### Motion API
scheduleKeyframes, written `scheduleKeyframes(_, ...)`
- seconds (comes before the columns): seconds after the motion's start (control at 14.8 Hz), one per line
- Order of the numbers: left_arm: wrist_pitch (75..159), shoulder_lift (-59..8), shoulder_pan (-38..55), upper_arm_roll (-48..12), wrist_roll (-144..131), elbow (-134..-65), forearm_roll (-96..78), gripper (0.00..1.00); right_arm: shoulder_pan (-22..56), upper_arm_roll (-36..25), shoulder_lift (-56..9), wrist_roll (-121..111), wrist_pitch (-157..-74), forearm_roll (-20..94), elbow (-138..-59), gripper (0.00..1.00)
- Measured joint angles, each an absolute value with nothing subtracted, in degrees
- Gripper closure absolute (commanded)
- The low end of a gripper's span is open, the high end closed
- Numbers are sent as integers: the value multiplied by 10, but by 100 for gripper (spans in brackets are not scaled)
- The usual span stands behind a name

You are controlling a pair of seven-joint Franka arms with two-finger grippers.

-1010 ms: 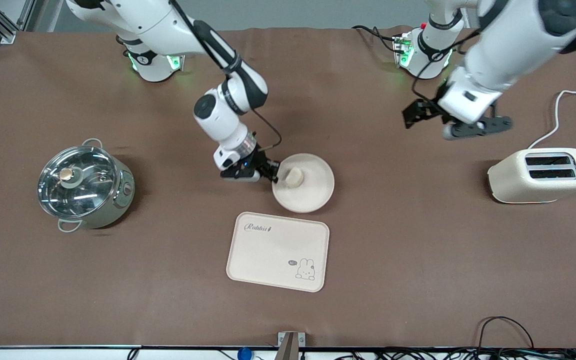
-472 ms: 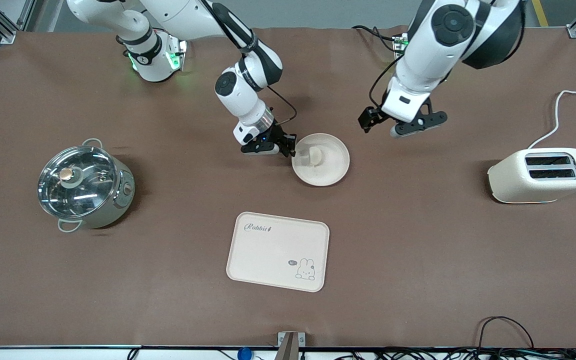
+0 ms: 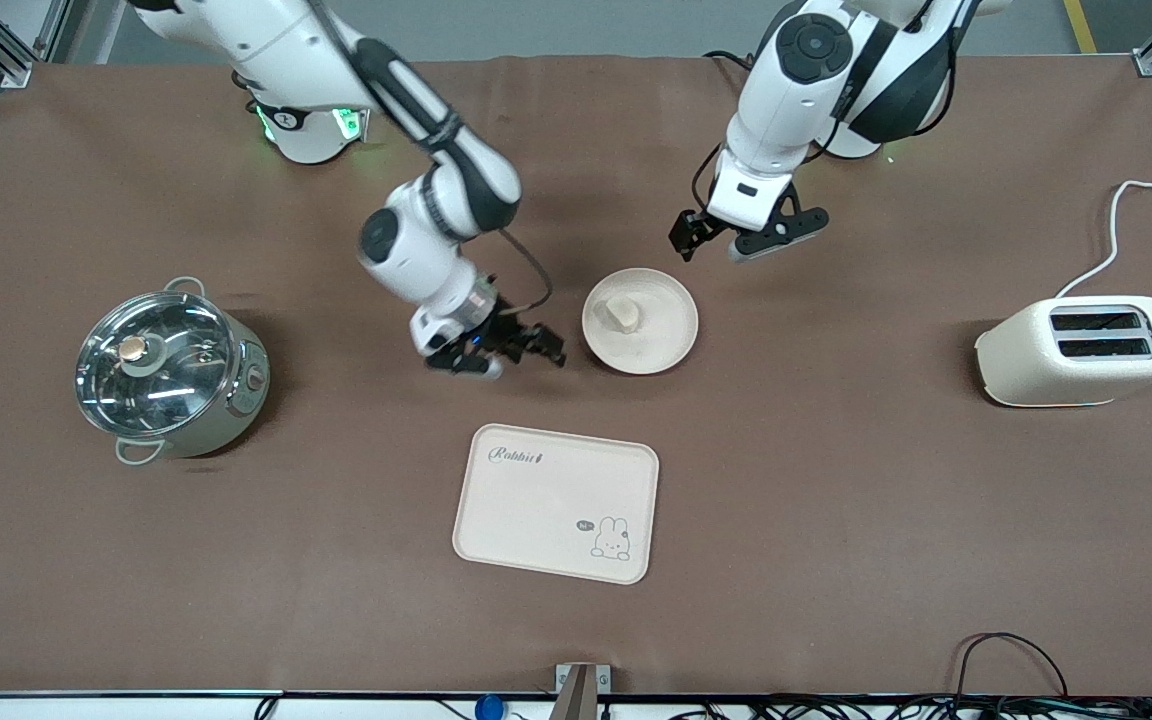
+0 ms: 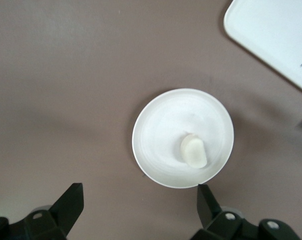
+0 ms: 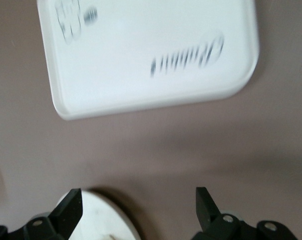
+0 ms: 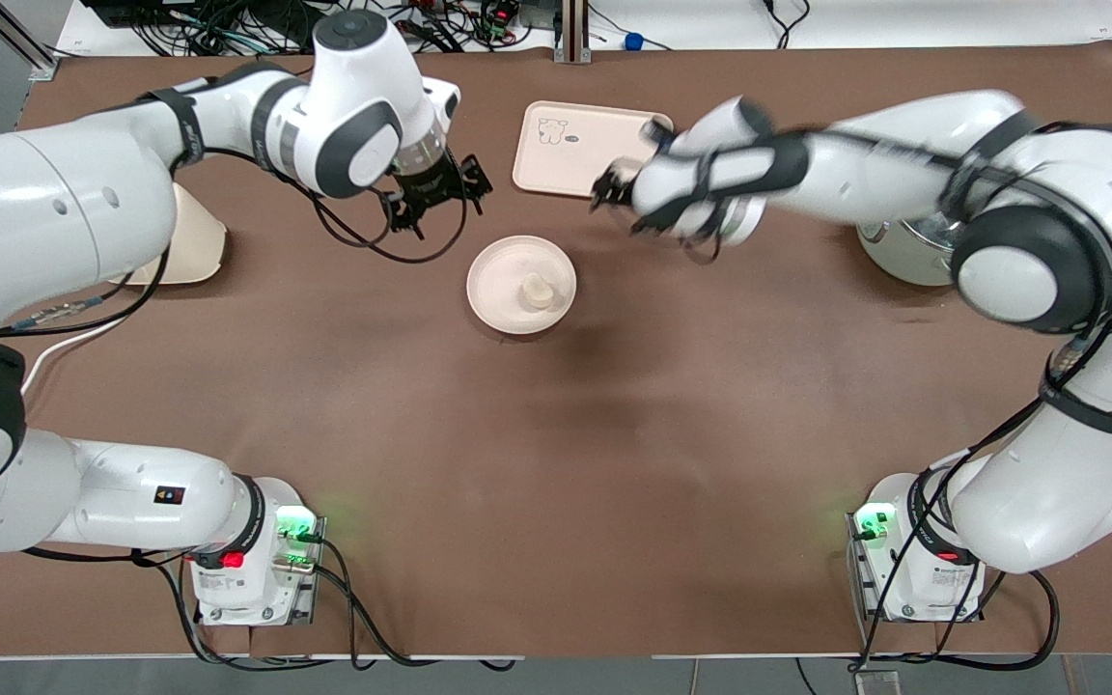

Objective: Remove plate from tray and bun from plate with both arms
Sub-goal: 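Release the plate and withdraw the right gripper while the left gripper lowers to the bun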

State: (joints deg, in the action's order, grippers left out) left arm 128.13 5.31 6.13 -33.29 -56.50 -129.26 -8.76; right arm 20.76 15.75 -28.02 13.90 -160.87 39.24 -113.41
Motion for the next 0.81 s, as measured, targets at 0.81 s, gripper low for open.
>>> scheduleKeyframes(0.81, 1377, -142, 74, -333, -642, -1220, 38, 0, -50, 85, -173, -50, -1214, 94, -988, 0)
